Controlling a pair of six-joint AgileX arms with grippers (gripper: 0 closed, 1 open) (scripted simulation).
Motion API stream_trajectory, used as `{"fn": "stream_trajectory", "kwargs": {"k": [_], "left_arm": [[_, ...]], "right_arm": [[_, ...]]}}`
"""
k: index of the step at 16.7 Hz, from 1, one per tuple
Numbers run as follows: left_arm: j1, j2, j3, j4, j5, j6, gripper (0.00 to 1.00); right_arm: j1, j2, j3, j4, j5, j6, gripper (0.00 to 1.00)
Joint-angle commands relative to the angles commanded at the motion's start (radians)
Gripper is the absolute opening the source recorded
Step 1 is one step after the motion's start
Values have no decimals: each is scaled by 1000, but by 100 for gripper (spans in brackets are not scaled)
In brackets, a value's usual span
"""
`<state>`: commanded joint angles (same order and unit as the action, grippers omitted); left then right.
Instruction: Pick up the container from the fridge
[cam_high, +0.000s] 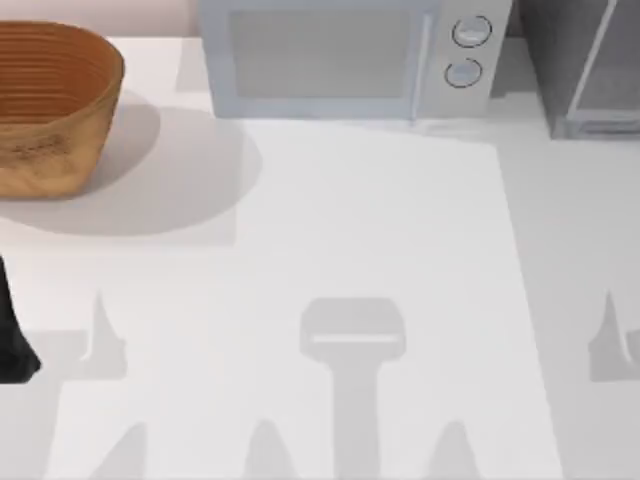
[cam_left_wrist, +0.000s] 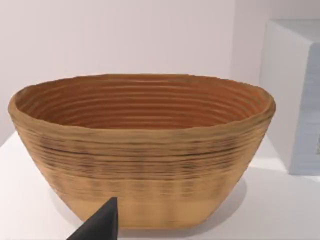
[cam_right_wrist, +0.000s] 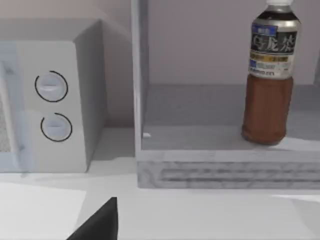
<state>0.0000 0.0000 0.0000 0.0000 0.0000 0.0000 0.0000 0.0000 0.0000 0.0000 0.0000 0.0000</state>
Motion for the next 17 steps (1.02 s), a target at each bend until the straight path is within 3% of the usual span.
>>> {"fn": "stream_trajectory", "kwargs": {"k": [4, 7, 17], "left_arm": [[0, 0, 0, 0, 0, 0, 100], [0, 0, 0, 0, 0, 0, 100], [0, 0, 0, 0, 0, 0, 100]], "right_arm": [[-11, 31, 6, 31, -13, 0, 100], [-55, 154, 27, 158, -58, 1, 100], [-321, 1090, 105, 974, -312, 13, 100]]}}
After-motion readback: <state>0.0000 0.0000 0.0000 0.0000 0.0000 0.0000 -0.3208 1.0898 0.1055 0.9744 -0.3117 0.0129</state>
